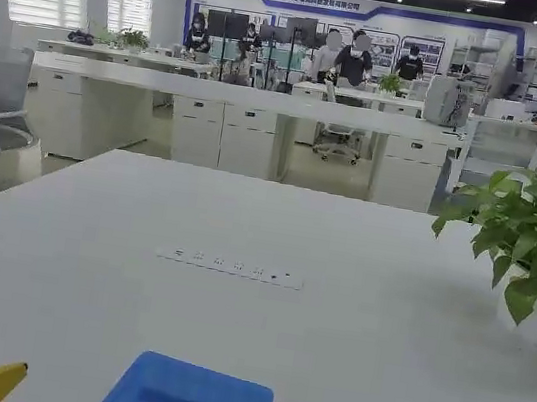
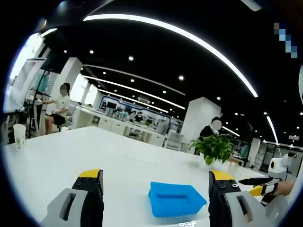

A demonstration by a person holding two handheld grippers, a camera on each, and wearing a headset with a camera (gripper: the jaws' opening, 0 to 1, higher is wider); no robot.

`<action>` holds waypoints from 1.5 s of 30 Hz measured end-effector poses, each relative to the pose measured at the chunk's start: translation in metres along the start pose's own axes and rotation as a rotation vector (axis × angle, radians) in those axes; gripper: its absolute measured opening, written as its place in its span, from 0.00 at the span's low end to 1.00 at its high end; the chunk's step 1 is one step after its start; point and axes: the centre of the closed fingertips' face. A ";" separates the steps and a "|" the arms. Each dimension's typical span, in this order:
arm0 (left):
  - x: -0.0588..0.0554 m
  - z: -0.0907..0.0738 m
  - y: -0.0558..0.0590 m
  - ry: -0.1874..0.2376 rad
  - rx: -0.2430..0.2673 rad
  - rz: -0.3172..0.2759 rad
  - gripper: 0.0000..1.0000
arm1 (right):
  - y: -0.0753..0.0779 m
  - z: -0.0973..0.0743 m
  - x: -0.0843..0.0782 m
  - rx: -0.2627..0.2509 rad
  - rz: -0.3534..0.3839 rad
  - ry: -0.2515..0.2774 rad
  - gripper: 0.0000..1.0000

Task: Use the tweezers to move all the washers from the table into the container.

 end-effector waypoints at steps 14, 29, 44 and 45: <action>0.000 -0.003 -0.002 -0.007 0.013 0.004 0.92 | 0.000 0.000 0.002 -0.003 -0.013 0.004 0.78; -0.002 -0.004 -0.003 -0.019 0.015 0.006 0.91 | -0.001 0.000 0.001 -0.001 -0.032 0.000 0.79; -0.010 -0.004 -0.005 -0.060 0.018 0.019 0.91 | 0.005 -0.001 0.000 -0.025 -0.045 -0.004 0.78; -0.010 -0.004 -0.005 -0.061 0.021 0.020 0.90 | 0.006 -0.001 0.000 -0.027 -0.044 -0.006 0.78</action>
Point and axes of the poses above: the centre of the closed fingertips' face, and the gripper's own axes: z roughly forward along the fingers, y roughly to its right, x roughly out of its top, and after that the axes turned 15 degrees about y, right-handed
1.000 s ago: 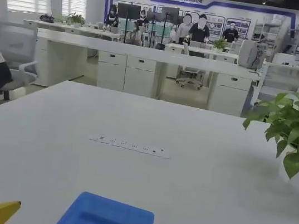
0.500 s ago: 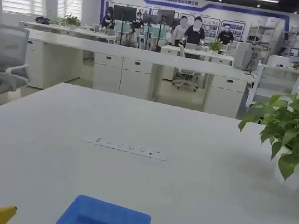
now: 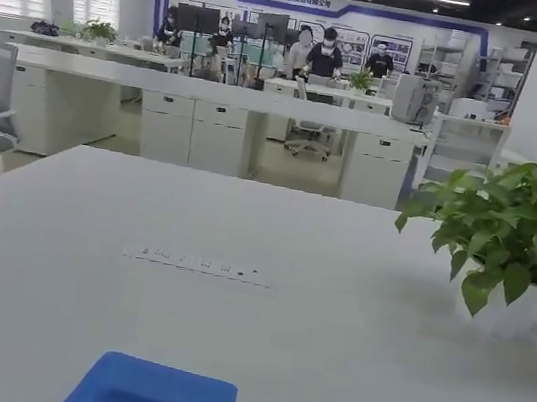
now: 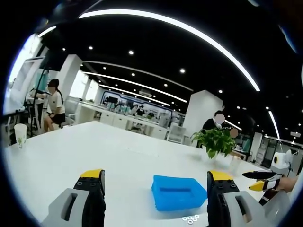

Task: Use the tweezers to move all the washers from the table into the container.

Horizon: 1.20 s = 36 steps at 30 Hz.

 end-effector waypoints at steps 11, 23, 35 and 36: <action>-0.009 0.000 0.000 -0.051 0.002 0.063 0.92 | 0.010 -0.003 0.028 -0.060 -0.018 0.136 0.84; -0.009 -0.001 0.004 -0.059 -0.035 0.091 0.91 | 0.038 -0.011 0.029 -0.213 -0.065 0.127 0.93; -0.016 -0.006 0.023 -0.110 -0.163 0.079 0.85 | 0.050 -0.017 0.030 -0.261 -0.018 0.127 0.94; -0.020 -0.007 0.024 -0.142 -0.178 0.078 0.85 | 0.048 -0.017 0.028 -0.254 -0.020 0.106 0.92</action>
Point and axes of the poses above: the centre of the closed fingertips' face, and the gripper's own axes: z roughly forward along the fingers, y roughly to its right, x roughly out of its top, and after that the axes turned 15 degrees about y, right-handed
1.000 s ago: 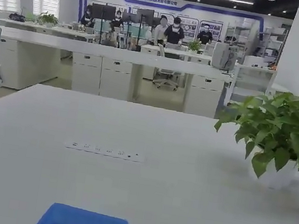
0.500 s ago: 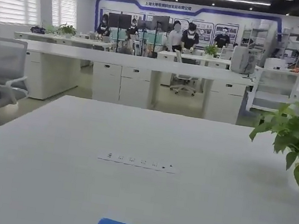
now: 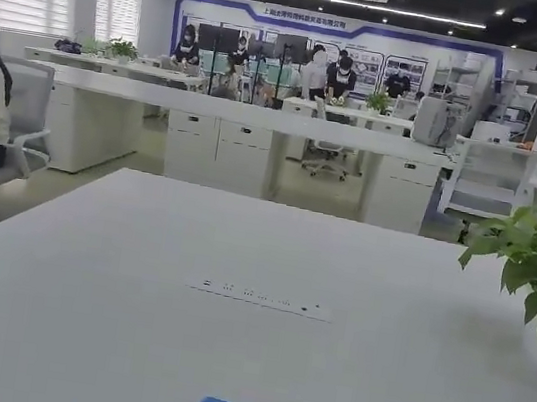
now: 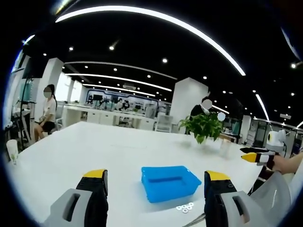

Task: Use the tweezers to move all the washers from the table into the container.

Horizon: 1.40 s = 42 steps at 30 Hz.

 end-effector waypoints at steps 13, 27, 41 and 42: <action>-0.067 -0.019 0.046 -0.447 -0.410 -0.001 0.53 | -0.045 -0.009 -0.019 0.091 0.088 -0.207 0.57; -0.131 -0.029 0.061 -0.763 -0.689 0.209 0.24 | -0.118 -0.010 -0.051 0.410 -0.014 -0.364 0.18; -0.163 -0.022 0.070 -0.881 -0.876 0.499 0.10 | -0.131 -0.013 -0.074 0.526 -0.038 -0.473 0.14; -0.164 -0.022 0.070 -0.879 -0.885 0.518 0.10 | -0.130 -0.014 -0.074 0.530 -0.044 -0.477 0.14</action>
Point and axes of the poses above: the centre of the closed fingertips' face, and the gripper's own axes: z roughly forward along the fingers, y roughly to its right, x roughly out of its top, and after that the axes turned 15 degrees about y, right-handed
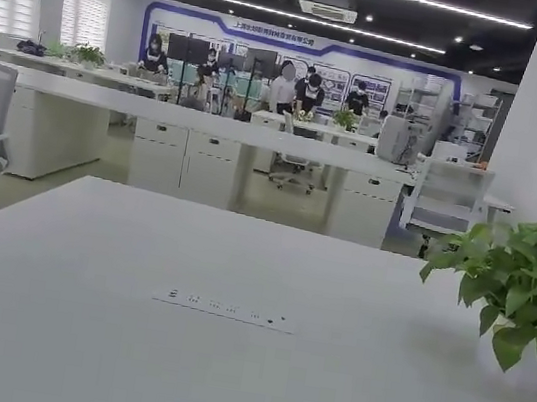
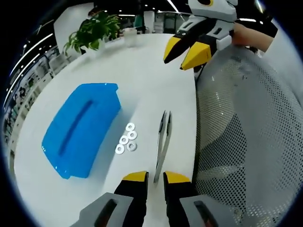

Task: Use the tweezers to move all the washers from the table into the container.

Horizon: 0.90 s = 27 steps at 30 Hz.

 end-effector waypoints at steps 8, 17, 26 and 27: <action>-0.002 0.004 0.001 -0.036 -0.041 0.096 0.01 | 0.000 0.000 -0.007 0.063 -0.069 -0.072 0.13; 0.011 -0.007 0.001 -0.008 -0.048 0.163 0.00 | -0.009 0.014 -0.012 0.236 -0.148 -0.172 0.15; 0.046 -0.033 0.004 0.078 -0.032 0.191 0.00 | -0.022 0.040 -0.016 0.334 -0.180 -0.190 0.15; 0.049 -0.035 0.003 0.082 -0.029 0.196 0.00 | -0.023 0.043 -0.016 0.343 -0.178 -0.190 0.15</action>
Point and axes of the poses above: the centre of the closed fingertips' face, and the gripper's own axes: z roughly forward along the fingers, y roughly to its right, x roughly out of its top, and after that the axes turned 15 degrees about y, right-handed
